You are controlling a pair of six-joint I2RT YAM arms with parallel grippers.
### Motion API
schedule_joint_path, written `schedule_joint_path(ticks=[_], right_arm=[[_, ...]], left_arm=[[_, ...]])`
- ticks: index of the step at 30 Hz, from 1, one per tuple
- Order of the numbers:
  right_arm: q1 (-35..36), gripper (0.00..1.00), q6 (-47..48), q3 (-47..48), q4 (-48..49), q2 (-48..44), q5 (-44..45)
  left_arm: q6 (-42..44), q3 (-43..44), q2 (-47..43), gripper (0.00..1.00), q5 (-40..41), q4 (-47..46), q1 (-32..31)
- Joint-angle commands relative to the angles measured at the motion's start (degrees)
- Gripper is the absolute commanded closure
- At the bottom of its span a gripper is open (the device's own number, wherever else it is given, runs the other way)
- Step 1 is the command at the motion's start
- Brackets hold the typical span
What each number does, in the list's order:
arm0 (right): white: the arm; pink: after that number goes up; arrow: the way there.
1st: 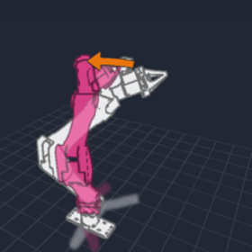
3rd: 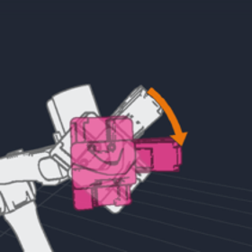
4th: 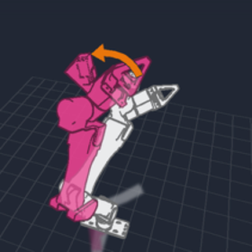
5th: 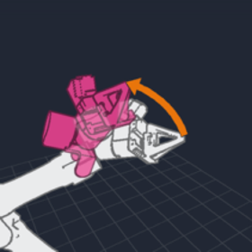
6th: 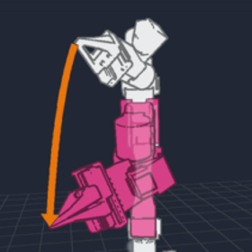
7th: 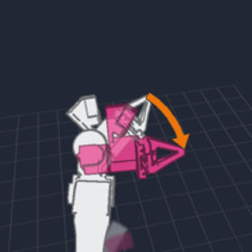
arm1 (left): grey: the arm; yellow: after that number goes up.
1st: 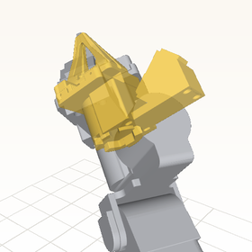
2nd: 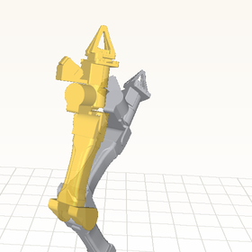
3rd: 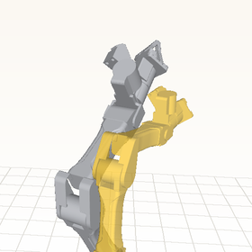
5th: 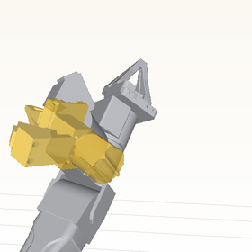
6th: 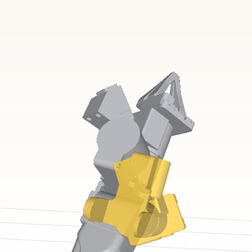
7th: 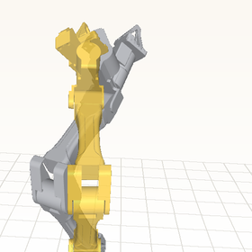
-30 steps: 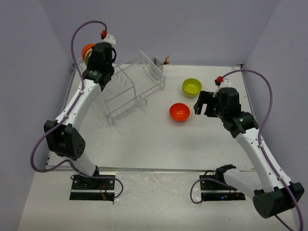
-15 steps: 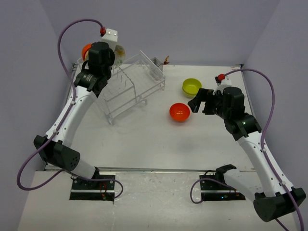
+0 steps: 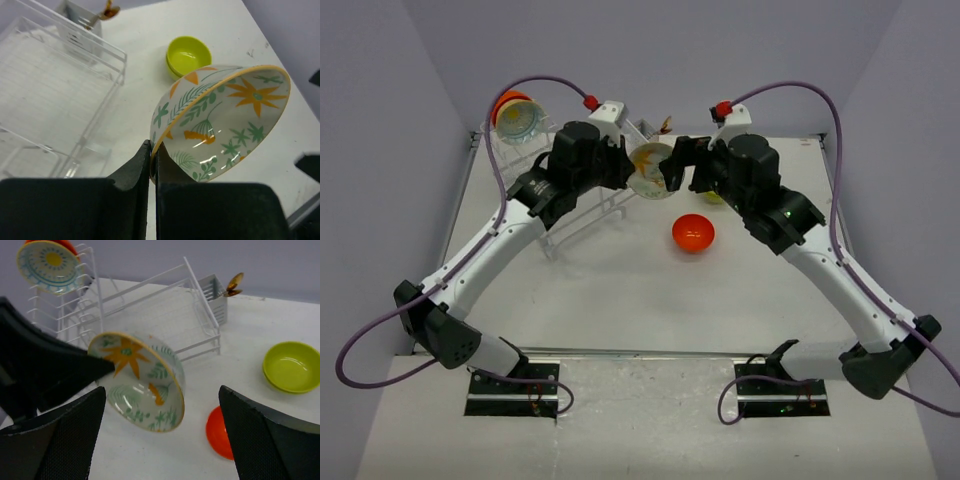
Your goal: Unload the bowls from the dish rack
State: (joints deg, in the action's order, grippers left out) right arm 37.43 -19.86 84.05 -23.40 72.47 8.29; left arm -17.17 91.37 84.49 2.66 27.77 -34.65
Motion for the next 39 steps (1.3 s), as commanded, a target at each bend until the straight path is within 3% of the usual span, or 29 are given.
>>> schedule_joint_path(ticks=[1, 3, 8, 16, 17, 18, 19, 22, 23, 24, 25, 26, 30, 34, 39], right_arm=[[1.07, 0.07, 5.26, 3.31, -4.72, 4.6, 16.81], [1.15, 0.15, 5.71, 1.31, -4.03, 4.53, 17.89], [1.07, 0.63, 5.71, -2.31, -2.27, 3.29, 14.04], [1.07, 0.67, 4.48, -3.1, -2.79, 5.31, 10.6], [1.07, 0.75, 4.3, -3.45, -2.79, 5.49, 10.25], [1.15, 0.95, 3.78, -3.54, -3.05, 5.67, 10.25], [1.15, 1.0, 3.43, -3.63, -3.23, 5.67, 10.34], [-0.07, 1.0, 2.11, -4.51, -4.2, 5.14, 11.48], [-1.12, 1.0, 1.41, -5.38, -5.07, 4.27, 11.31], [-2.7, 1.0, -0.25, -6.17, -5.34, 3.65, 9.39], [-4.37, 1.0, -1.23, -6.96, -5.69, 2.95, 8.07], [-8.73, 1.0, -2.02, -9.67, -5.61, 2.07, 6.66], [-20.53, 1.0, -4.57, -17.85, -5.43, -2.06, 3.92], [-36.24, 1.0, -6.16, -26.28, -1.75, 0.65, -1.85], [-41.73, 1.0, -10.11, -29.29, 3.97, 7.24, -4.6]], left_arm=[[-9.36, -4.96, -2.3, 1.0, -6.08, -7.44, -1.11], [-10.16, -7.25, -3.19, 1.0, -8.01, -9.04, -1.29], [-11.04, -8.14, -2.93, 1.0, -10.82, -10.98, -1.29], [-11.31, -7.79, -1.96, 1.0, -11.18, -11.86, -1.21], [-11.31, -7.61, -1.78, 1.0, -11.09, -11.77, -1.21], [-11.31, -7.53, -1.78, 1.0, -10.92, -11.77, -1.21], [-11.31, -7.53, -1.61, 1.0, -10.4, -11.51, -1.21], [-10.87, -6.21, -1.43, 1.0, -6.55, -9.67, -1.12], [-10.69, -5.16, -1.43, 0.93, -5.22, -9.14, -1.12], [-10.17, -4.46, -1.61, 0.71, -3.99, -7.92, -1.03], [-9.9, -3.49, -1.52, 0.46, -0.93, -6.95, -1.12], [-9.64, -1.13, -1.61, 0.01, 0.32, -5.98, -0.94], [-6.4, 5.03, -2.22, 0.0, 4.1, 0.33, 1.95], [-4.19, 10.13, -4.32, 0.0, 14.12, 5.36, 5.99], [-2.52, 10.4, -7.84, 0.0, 17.9, 6.86, 12.94]])
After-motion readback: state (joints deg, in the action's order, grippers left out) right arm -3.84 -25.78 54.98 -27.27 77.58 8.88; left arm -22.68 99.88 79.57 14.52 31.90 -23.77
